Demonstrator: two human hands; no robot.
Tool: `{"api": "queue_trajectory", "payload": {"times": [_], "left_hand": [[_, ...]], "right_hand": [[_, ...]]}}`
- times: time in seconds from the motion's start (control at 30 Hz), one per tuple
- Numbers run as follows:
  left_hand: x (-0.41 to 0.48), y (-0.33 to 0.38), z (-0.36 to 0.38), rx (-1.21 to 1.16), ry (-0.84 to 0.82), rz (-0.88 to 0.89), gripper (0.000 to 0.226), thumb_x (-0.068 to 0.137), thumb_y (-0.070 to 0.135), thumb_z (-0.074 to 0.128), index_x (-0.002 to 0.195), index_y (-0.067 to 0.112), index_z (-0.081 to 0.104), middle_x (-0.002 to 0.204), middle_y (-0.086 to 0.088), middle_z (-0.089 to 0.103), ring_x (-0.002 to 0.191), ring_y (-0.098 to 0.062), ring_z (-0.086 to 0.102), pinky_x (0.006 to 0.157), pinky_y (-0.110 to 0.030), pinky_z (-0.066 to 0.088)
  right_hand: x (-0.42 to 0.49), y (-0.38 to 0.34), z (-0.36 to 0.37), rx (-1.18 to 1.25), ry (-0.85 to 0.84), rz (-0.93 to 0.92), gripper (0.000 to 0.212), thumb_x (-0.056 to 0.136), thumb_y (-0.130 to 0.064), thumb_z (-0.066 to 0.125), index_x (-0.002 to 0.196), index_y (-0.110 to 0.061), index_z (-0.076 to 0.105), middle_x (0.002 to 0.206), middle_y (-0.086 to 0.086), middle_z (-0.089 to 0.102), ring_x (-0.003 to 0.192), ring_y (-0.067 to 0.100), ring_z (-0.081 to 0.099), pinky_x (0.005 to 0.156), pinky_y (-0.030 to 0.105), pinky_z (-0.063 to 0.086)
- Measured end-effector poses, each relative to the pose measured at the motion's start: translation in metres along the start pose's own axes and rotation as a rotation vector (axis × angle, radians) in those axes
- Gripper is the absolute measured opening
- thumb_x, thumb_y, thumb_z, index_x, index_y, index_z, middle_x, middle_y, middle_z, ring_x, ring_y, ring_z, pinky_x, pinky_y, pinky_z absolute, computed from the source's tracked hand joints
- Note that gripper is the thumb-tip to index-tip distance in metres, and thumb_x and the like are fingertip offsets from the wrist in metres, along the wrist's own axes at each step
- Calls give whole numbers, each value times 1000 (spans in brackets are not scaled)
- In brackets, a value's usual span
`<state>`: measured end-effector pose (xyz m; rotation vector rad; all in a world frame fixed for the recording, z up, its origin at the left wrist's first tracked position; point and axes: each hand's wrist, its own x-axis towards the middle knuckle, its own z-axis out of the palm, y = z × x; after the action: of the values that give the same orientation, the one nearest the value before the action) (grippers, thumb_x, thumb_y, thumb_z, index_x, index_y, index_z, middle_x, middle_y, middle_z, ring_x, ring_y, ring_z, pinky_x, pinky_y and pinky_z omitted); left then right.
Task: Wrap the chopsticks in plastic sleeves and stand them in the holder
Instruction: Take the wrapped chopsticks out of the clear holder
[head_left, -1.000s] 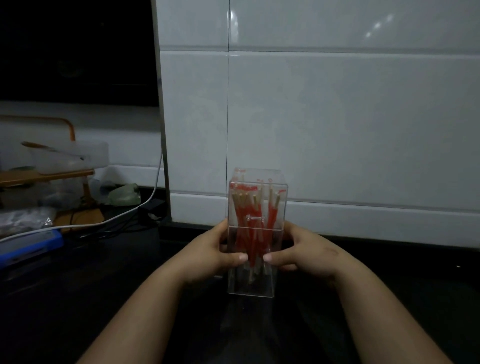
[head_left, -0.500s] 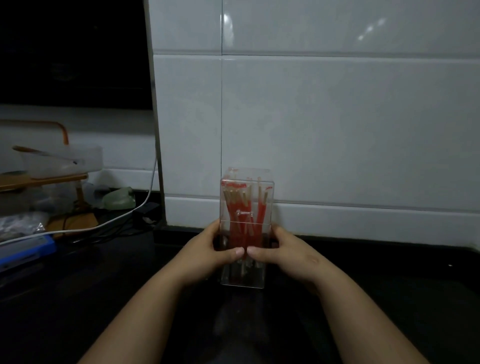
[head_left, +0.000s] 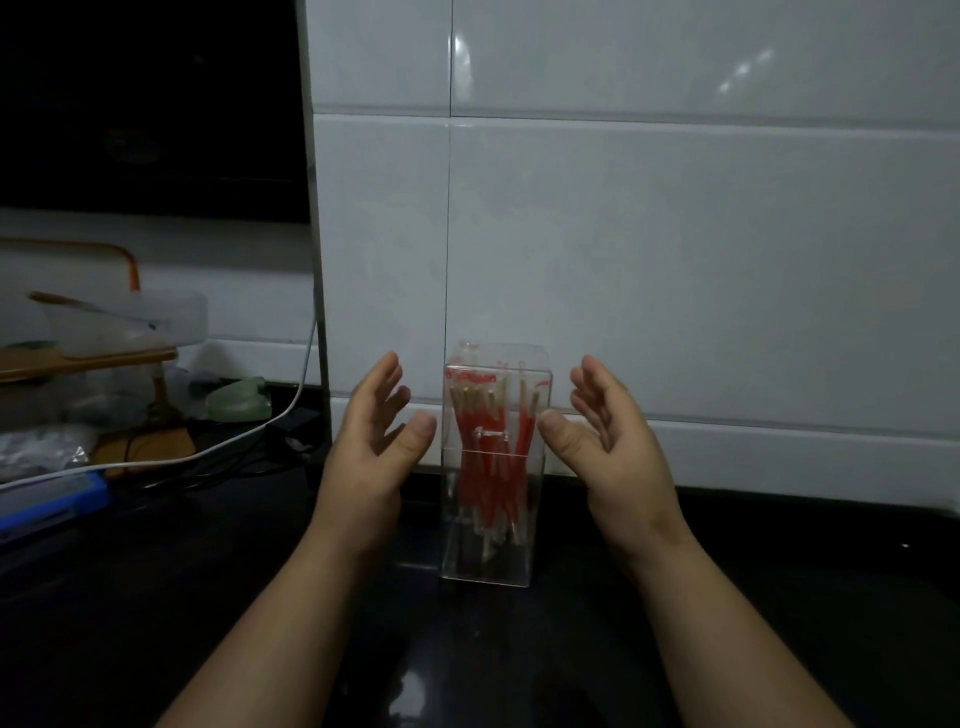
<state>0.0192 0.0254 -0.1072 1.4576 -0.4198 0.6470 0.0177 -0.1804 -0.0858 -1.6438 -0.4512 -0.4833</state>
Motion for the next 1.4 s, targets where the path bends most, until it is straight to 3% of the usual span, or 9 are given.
{"api": "queue_trajectory", "payload": {"times": [0.13, 0.33, 0.47, 0.57, 0.7, 0.93, 1.1, 1.33, 1.4], "left_hand": [[0, 4, 1, -23, 27, 38, 55, 81, 38, 62, 131, 51, 42, 139, 26, 48, 131, 1, 47, 83, -7, 48], [1, 3, 2, -9, 25, -16, 59, 79, 40, 62, 133, 48, 41, 145, 20, 46, 130, 1, 48, 85, -8, 46], [-1, -7, 6, 31, -45, -143, 79, 75, 40, 68, 145, 42, 33, 146, 16, 43, 134, -6, 44, 95, -20, 42], [-2, -20, 8, 56, -157, -301, 99, 80, 25, 79, 155, 39, 17, 159, 7, 30, 140, -17, 40, 105, -34, 41], [-4, -26, 8, 56, -349, -402, 114, 66, 27, 83, 155, 46, 14, 150, 4, 48, 127, -12, 56, 108, -43, 46], [-1, -23, 0, 178, -358, -377, 114, 51, 60, 91, 147, 56, 28, 140, 7, 54, 127, -19, 55, 106, -50, 45], [-7, -17, 6, 66, -358, -311, 120, 53, 49, 95, 144, 65, 19, 153, 11, 41, 137, -15, 45, 111, -51, 40], [-6, -4, 4, 47, -428, -288, 123, 50, 42, 97, 148, 53, 23, 140, 1, 57, 126, -26, 58, 101, -53, 49], [-6, -2, 5, 49, -445, -288, 124, 50, 42, 97, 149, 52, 23, 139, 0, 57, 125, -25, 59, 101, -54, 49]], "right_hand": [[-1, -2, 0, -21, 35, -47, 87, 69, -53, 72, 147, -35, 38, 147, -15, 44, 133, 4, 43, 110, 28, 38], [1, 2, 0, -4, 43, -32, 82, 70, -48, 76, 143, -36, 41, 145, -14, 46, 131, 5, 45, 104, 22, 40], [3, 8, 3, -28, -1, 10, 82, 80, -33, 77, 149, -33, 33, 152, -9, 39, 137, 9, 40, 112, 35, 38], [4, 20, 5, -15, -106, 109, 95, 83, -23, 77, 154, -37, 16, 160, -4, 25, 145, 14, 27, 117, 42, 30], [3, 38, 7, 31, -268, 233, 117, 65, -39, 83, 151, -51, 5, 162, -3, 23, 145, 17, 29, 116, 48, 32], [10, 37, -4, 87, -328, 162, 107, 64, -70, 77, 151, -46, 18, 153, -6, 40, 130, 17, 51, 107, 47, 45], [7, 30, -6, 177, -338, 63, 93, 75, -36, 79, 150, -40, 25, 145, -1, 50, 131, 22, 52, 108, 53, 42], [3, 12, -6, 97, -269, -83, 83, 71, -48, 77, 144, -40, 39, 140, -3, 54, 126, 21, 56, 102, 50, 48], [1, 7, -2, 122, -211, -102, 78, 70, -56, 73, 139, -37, 44, 134, -4, 59, 121, 19, 59, 94, 40, 54]]}}
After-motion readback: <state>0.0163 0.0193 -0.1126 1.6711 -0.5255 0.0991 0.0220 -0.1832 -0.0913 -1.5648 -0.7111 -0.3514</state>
